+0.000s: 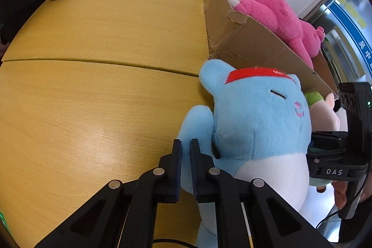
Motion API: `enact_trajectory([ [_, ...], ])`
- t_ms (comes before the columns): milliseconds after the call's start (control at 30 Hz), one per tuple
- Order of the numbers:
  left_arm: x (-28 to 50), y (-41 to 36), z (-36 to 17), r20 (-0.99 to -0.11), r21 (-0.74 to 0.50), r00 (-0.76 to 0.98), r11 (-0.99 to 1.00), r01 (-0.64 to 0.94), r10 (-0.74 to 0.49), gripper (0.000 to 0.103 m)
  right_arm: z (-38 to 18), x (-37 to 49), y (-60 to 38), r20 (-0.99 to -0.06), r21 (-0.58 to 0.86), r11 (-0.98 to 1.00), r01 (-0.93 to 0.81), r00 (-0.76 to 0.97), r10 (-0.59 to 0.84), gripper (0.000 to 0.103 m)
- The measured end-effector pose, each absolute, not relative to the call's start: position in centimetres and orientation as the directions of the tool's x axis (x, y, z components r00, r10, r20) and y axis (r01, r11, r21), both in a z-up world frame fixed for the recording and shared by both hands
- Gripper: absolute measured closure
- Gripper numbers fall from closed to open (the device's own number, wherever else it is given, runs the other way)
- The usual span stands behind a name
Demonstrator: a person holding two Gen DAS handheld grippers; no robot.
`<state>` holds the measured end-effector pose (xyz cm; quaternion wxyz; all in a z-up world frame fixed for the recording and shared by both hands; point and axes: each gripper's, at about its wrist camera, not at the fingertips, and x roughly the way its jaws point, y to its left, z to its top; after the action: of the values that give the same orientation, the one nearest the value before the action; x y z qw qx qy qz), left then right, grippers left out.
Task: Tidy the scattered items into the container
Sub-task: 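Move the right gripper to the blue bear and close on its arm, then lift the blue bear with the right gripper and lower it into the box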
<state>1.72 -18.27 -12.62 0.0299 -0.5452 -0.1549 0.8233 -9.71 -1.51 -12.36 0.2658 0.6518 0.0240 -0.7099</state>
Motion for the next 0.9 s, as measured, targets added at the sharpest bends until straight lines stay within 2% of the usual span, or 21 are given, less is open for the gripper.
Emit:
enact_trajectory([
  [67,1.8,-18.0,-12.5,-0.889,-0.29,-0.398,-0.951,0.105,0.227,0.103,-12.2,-9.3,-2.0,-0.943,0.292,-0.857,0.423,-0.02,-0.332,0.075],
  [233,2.2,-17.3,-11.1,-0.864,-0.351,-0.403,-0.935,0.049,0.303,0.103,-11.4,-8.8,-1.8,-0.933,0.306,-0.857,0.414,-0.049,-0.357,0.082],
  [400,2.1,-16.9,-10.5,-0.869,-0.324,-0.402,-0.946,0.02,0.289,0.103,-8.6,-7.8,-1.4,-0.92,0.285,-0.845,0.453,-0.117,-0.374,0.083],
  [500,1.8,-17.9,-11.4,-0.884,-0.292,-0.4,-0.954,0.064,0.243,0.103,-8.6,-7.9,-1.2,-0.925,0.265,-0.847,0.46,-0.126,-0.358,0.083],
  [600,1.8,-19.3,-11.8,-0.872,-0.325,-0.412,-0.942,0.08,0.265,0.101,-10.4,-8.0,-0.8,-0.938,0.256,-0.863,0.436,-0.103,-0.331,0.082],
  [700,1.4,-19.6,-12.6,-0.884,-0.305,-0.393,-0.949,0.073,0.254,0.072,-11.1,-8.2,-0.8,-0.939,0.26,-0.865,0.429,-0.095,-0.33,0.082],
  [767,1.1,-20.4,-13.2,-0.882,-0.323,-0.388,-0.943,0.083,0.268,0.044,-11.0,-8.5,-1.0,-0.94,0.258,-0.863,0.434,-0.096,-0.329,0.081],
  [800,0.9,-20.9,-13.4,-0.872,-0.357,-0.39,-0.93,0.09,0.297,0.039,-11.1,-8.6,-1.1,-0.94,0.256,-0.863,0.435,-0.095,-0.327,0.081],
  [833,0.8,-21.3,-13.6,-0.852,-0.411,-0.389,-0.908,0.085,0.35,0.028,-11.3,-8.8,-1.2,-0.941,0.254,-0.863,0.437,-0.093,-0.325,0.08],
  [900,0.7,-21.5,-13.9,-0.815,-0.49,-0.385,-0.87,0.055,0.434,0.024,-11.5,-9.0,-1.3,-0.943,0.251,-0.862,0.441,-0.091,-0.321,0.08],
])
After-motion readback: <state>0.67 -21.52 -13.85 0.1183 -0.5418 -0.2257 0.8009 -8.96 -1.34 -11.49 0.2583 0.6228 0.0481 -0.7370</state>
